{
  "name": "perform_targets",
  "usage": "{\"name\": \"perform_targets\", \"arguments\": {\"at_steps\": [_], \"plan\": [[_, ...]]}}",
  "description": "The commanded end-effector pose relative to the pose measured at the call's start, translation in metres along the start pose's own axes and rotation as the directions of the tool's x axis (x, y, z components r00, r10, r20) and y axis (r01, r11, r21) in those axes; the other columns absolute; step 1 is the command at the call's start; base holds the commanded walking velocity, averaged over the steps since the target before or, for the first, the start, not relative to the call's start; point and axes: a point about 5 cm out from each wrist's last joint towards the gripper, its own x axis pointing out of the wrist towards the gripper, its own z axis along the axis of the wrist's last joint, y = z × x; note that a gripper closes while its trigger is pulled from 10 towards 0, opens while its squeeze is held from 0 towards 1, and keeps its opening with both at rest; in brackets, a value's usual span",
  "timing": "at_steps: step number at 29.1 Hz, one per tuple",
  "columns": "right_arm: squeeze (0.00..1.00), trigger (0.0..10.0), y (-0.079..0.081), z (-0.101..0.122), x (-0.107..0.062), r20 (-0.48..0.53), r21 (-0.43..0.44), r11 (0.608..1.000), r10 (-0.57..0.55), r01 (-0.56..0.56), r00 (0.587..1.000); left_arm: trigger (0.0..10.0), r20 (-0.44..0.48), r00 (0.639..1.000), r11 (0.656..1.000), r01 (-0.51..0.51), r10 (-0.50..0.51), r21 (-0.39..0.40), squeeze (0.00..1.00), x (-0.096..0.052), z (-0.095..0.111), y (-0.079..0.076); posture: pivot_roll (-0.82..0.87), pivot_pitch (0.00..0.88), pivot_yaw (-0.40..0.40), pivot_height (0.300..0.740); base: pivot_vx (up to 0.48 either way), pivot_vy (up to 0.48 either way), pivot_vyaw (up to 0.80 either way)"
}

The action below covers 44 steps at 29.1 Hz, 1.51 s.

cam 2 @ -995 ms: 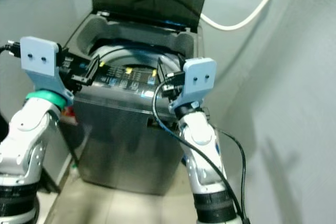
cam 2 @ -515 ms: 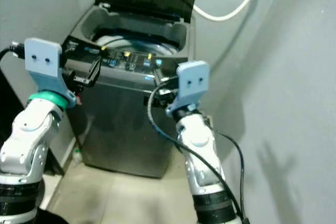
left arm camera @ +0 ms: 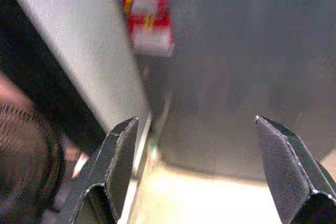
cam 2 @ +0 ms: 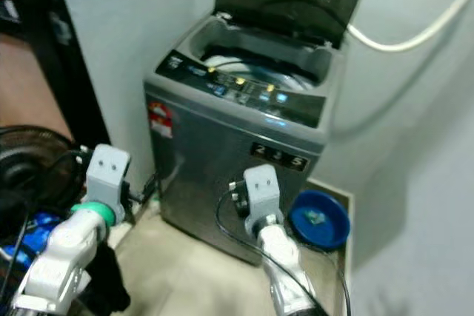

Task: Clothes washing

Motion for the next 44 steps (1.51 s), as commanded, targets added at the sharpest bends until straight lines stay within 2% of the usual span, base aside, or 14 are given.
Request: {"name": "perform_targets", "arguments": {"at_steps": [1, 2, 6, 9, 13, 16, 22, 44], "plan": [[0.00, 10.0, -0.003, -0.004, -0.002, -0.013, -0.018, 1.000, -0.006, 0.005, 1.000, 10.0, -0.012, 1.000, 1.000, 0.015, -0.015, 0.000, 0.00, 0.000, -0.004, -0.005, 0.16, 0.000, -0.016, 0.740, 0.000, 0.000, 0.80], [0.00, 10.0, -0.003, -0.004, -0.002, -0.013, -0.018, 1.000, -0.006, 0.005, 1.000, 10.0, -0.012, 1.000, 1.000, 0.015, -0.015, 0.000, 0.00, 0.000, -0.004, -0.005, 0.16, 0.000, -0.016, 0.740, 0.000, 0.000, 0.80], [0.00, 10.0, -0.002, -0.032, -0.011, -0.094, -0.051, 0.999, 0.009, -0.014, 0.995, 10.0, -0.036, 0.999, 1.000, 0.024, -0.023, 0.014, 0.00, -0.002, -0.014, -0.008, 0.15, 0.000, -0.019, 0.740, 0.000, 0.000, 0.79], [0.00, 10.0, -0.003, -0.037, -0.014, -0.102, -0.052, 0.999, 0.005, -0.011, 0.995, 10.0, -0.038, 0.999, 0.999, 0.027, -0.026, 0.019, 0.00, -0.003, -0.016, -0.009, 0.15, 0.000, -0.017, 0.740, 0.000, 0.000, 0.79], [0.00, 10.0, -0.004, -0.036, -0.013, -0.090, -0.048, 0.999, -0.001, -0.003, 0.996, 10.0, -0.034, 0.999, 0.999, 0.029, -0.028, 0.020, 0.00, -0.003, -0.016, -0.010, 0.15, 0.000, -0.017, 0.740, 0.000, 0.000, 0.79], [0.00, 10.0, -0.005, -0.023, -0.006, -0.030, -0.038, 0.999, -0.014, 0.013, 0.999, 10.0, -0.015, 0.999, 0.999, 0.029, -0.029, 0.023, 0.00, -0.001, -0.014, -0.010, 0.15, 0.000, -0.012, 0.740, 0.000, 0.000, 0.78], [0.00, 10.0, -0.005, -0.015, -0.001, 0.010, -0.032, 0.999, -0.006, 0.007, 1.000, 10.0, -0.001, 1.000, 1.000, 0.019, -0.019, 0.023, 0.00, 0.000, -0.013, -0.008, 0.14, 0.000, -0.014, 0.740, 0.000, 0.000, 0.78], [0.00, 10.0, -0.002, -0.014, 0.003, 0.041, -0.043, 0.999, 0.015, -0.014, 0.999, 10.0, 0.032, 0.999, 1.000, 0.016, -0.016, 0.008, 0.00, 0.008, -0.008, -0.008, 0.13, 0.000, -0.008, 0.740, 0.000, 0.000, 0.78]]}}
